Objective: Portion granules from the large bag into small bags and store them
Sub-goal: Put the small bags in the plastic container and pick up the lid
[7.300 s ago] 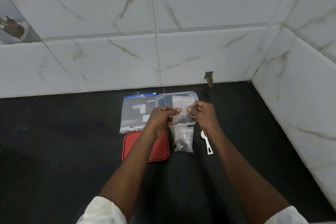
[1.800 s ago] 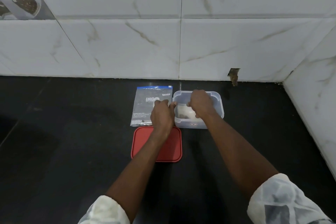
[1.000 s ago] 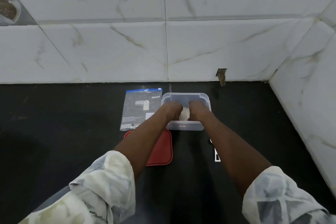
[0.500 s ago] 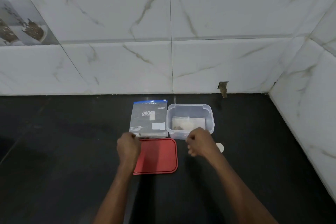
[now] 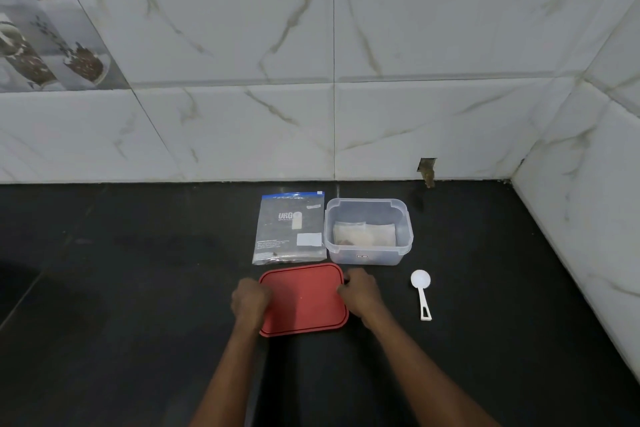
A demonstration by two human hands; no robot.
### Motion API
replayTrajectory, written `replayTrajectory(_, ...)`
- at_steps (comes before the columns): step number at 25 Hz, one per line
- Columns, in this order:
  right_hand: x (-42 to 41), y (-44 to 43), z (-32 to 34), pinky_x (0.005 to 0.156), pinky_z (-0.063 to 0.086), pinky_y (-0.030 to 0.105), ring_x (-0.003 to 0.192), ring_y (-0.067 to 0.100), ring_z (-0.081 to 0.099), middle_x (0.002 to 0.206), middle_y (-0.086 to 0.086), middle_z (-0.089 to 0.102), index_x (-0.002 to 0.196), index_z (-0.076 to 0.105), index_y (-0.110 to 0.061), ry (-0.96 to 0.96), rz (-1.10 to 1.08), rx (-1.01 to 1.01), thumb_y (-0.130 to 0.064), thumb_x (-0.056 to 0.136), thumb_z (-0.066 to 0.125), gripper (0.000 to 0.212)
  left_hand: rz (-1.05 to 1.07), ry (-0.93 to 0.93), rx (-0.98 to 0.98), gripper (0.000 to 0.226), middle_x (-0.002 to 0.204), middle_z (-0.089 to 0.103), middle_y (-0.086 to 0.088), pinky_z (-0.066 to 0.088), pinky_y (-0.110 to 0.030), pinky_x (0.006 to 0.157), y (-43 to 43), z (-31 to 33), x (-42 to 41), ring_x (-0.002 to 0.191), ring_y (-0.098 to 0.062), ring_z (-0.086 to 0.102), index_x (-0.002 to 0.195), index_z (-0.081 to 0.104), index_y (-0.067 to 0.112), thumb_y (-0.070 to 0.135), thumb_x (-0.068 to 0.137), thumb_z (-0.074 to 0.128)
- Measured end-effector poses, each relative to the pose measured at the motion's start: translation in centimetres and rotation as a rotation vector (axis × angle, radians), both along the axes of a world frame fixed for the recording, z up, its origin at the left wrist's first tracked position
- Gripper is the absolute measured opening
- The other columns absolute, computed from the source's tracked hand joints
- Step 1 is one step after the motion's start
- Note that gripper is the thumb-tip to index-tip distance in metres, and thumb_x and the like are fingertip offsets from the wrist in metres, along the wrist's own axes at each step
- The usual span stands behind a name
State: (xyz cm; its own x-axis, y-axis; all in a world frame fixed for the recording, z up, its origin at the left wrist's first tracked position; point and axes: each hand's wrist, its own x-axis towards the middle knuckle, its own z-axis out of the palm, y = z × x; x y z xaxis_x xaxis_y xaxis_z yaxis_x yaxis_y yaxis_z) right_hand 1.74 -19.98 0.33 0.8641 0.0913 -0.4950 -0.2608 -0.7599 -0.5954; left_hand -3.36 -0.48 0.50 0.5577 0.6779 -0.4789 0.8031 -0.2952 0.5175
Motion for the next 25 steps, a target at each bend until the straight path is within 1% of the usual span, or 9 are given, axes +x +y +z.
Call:
replayTrajectory(4, -0.4, 0.6, 4.7, 0.063, 0.044, 0.032, 0.077, 0.021, 0.055, 0.090, 0.006, 0.062, 0.080, 0.053, -0.013, -0.210, 0.090, -0.015, -0.016, 0.091, 0.052, 0.012, 0.049, -0.148, 0.019, 0.052, 0.121, 0.068, -0.025, 0.048, -0.039, 0.095, 1.4, 4.2, -0.5, 0.116, -0.041, 0.062, 0.117, 0.070, 0.001, 0.046, 0.099, 0.053)
replayTrajectory(7, 1.3, 0.3, 10.6, 0.079, 0.047, 0.035, 0.096, 0.029, 0.062, 0.103, 0.009, 0.068, 0.102, 0.063, -0.010, -0.435, 0.007, 0.035, -0.033, 0.095, 0.053, 0.027, 0.088, -0.409, 0.033, 0.055, 0.097, 0.069, -0.017, 0.046, -0.038, 0.087, 1.1, 9.4, 1.1, 0.100, -0.034, 0.065, 0.096, 0.072, 0.011, 0.059, 0.098, 0.046)
replayTrajectory(10, 4.1, -1.9, 15.0, 0.081, 0.050, 0.037, 0.092, 0.028, 0.065, 0.098, 0.009, 0.071, 0.101, 0.066, -0.008, -0.635, -0.207, 0.167, -0.049, 0.097, 0.047, 0.046, 0.165, -0.727, -0.242, 0.058, 0.075, 0.067, -0.011, 0.057, -0.041, 0.079, -1.8, 13.0, 4.9, 0.075, -0.029, 0.066, 0.072, 0.063, 0.015, 0.065, 0.095, 0.045)
replayTrajectory(13, 6.7, -5.2, 15.4, 0.071, 0.057, 0.036, 0.073, 0.023, 0.071, 0.082, 0.013, 0.072, 0.087, 0.067, -0.004, -0.639, -0.442, 0.497, -0.048, 0.097, 0.047, 0.049, 0.164, -0.836, -0.338, 0.046, 0.068, 0.068, -0.010, 0.057, -0.037, 0.074, -4.9, 13.2, 8.6, 0.067, -0.025, 0.064, 0.069, 0.070, 0.008, 0.047, 0.093, 0.063)
replayTrajectory(15, 7.7, -6.9, 13.4, 0.067, 0.062, 0.037, 0.066, 0.021, 0.073, 0.083, 0.014, 0.072, 0.089, 0.069, -0.002, -0.566, -0.557, 0.638, -0.024, 0.094, 0.058, 0.025, 0.108, -0.804, -0.308, 0.016, 0.076, 0.071, -0.009, 0.058, -0.038, 0.077, -6.8, 12.0, 10.2, 0.070, -0.021, 0.064, 0.080, 0.074, 0.004, 0.019, 0.084, 0.078)
replayTrajectory(17, 8.0, -8.2, 10.9, 0.069, 0.062, 0.040, 0.066, 0.021, 0.073, 0.082, 0.007, 0.071, 0.090, 0.071, -0.005, -0.523, -0.565, 0.519, -0.009, 0.085, 0.061, 0.012, 0.079, -0.713, -0.276, 0.022, 0.087, 0.070, -0.007, 0.060, -0.036, 0.082, -8.2, 10.2, 10.7, 0.078, -0.021, 0.065, 0.099, 0.075, 0.001, -0.002, 0.077, 0.079)
replayTrajectory(19, 7.7, -8.9, 8.3, 0.070, 0.058, 0.034, 0.070, 0.019, 0.069, 0.079, 0.003, 0.070, 0.089, 0.070, -0.010, -0.523, -0.514, 0.345, -0.008, 0.081, 0.061, 0.012, 0.070, -0.641, -0.212, 0.031, 0.089, 0.069, -0.007, 0.058, -0.032, 0.081, -9.1, 8.2, 10.5, 0.082, -0.021, 0.065, 0.106, 0.074, -0.002, -0.010, 0.076, 0.074)
replayTrajectory(22, 6.8, -9.0, 5.4, 0.056, 0.041, 0.018, 0.070, 0.014, 0.060, 0.085, 0.005, 0.067, 0.090, 0.064, -0.011, -0.550, -0.431, 0.143, -0.008, 0.090, 0.057, 0.008, 0.011, -0.584, -0.101, 0.033, 0.090, 0.071, -0.007, 0.049, -0.023, 0.073, -10.1, 6.2, 10.3, 0.080, -0.018, 0.063, 0.107, 0.075, -0.002, -0.015, 0.080, 0.062)
replayTrajectory(25, 6.6, -8.9, 3.6, 0.057, 0.037, 0.023, 0.072, 0.015, 0.056, 0.085, 0.006, 0.064, 0.087, 0.059, -0.013, -0.566, -0.432, 0.057, -0.007, 0.092, 0.054, 0.010, -0.042, -0.581, -0.020, 0.032, 0.099, 0.076, -0.012, 0.047, -0.023, 0.071, -10.7, 5.3, 10.6, 0.079, -0.017, 0.064, 0.110, 0.075, -0.002, -0.015, 0.086, 0.058)
